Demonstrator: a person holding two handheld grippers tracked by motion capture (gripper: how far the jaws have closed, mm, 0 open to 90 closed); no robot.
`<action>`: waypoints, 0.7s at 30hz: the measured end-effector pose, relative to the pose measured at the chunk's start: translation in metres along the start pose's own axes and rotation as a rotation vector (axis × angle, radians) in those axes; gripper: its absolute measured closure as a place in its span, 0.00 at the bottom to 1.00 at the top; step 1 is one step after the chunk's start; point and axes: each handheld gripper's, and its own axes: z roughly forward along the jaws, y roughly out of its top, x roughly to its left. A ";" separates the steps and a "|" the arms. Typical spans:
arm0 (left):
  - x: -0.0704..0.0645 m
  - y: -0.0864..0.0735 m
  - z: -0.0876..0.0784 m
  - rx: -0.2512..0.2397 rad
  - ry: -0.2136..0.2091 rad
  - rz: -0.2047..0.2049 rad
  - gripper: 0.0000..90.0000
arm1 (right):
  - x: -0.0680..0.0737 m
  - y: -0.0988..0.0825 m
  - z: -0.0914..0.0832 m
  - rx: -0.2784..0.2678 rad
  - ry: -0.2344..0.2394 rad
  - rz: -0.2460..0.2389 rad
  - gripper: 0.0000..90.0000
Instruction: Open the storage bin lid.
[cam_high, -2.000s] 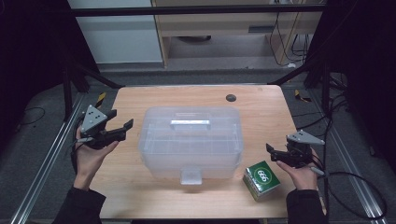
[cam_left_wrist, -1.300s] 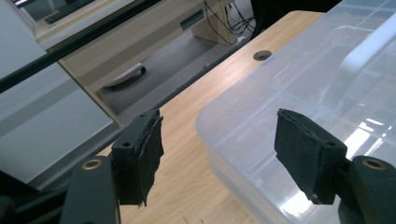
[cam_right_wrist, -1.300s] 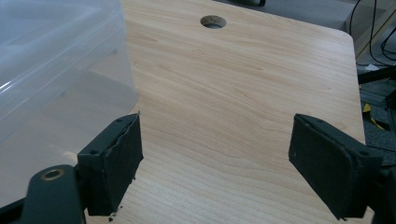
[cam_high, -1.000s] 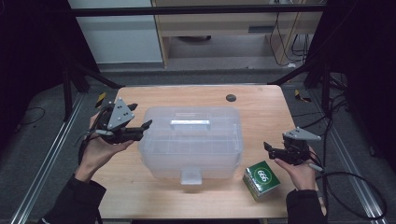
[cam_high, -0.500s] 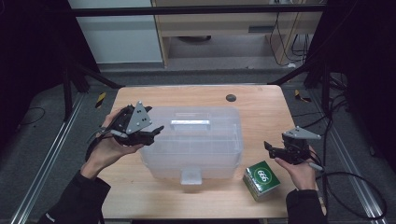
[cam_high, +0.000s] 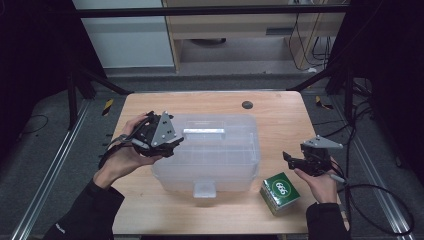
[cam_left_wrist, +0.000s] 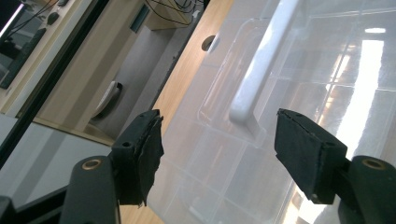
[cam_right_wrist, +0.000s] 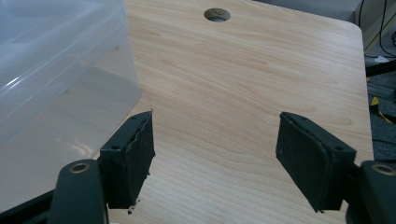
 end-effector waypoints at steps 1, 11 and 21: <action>-0.001 0.002 0.001 -0.001 0.000 0.012 0.36 | 0.000 0.000 0.000 -0.001 0.001 -0.005 0.31; -0.004 0.008 0.007 0.031 -0.022 0.062 0.41 | 0.001 0.000 0.000 -0.001 0.002 -0.002 0.31; -0.006 0.011 0.017 0.074 -0.009 0.122 0.47 | 0.002 -0.001 -0.002 0.005 0.009 -0.008 0.37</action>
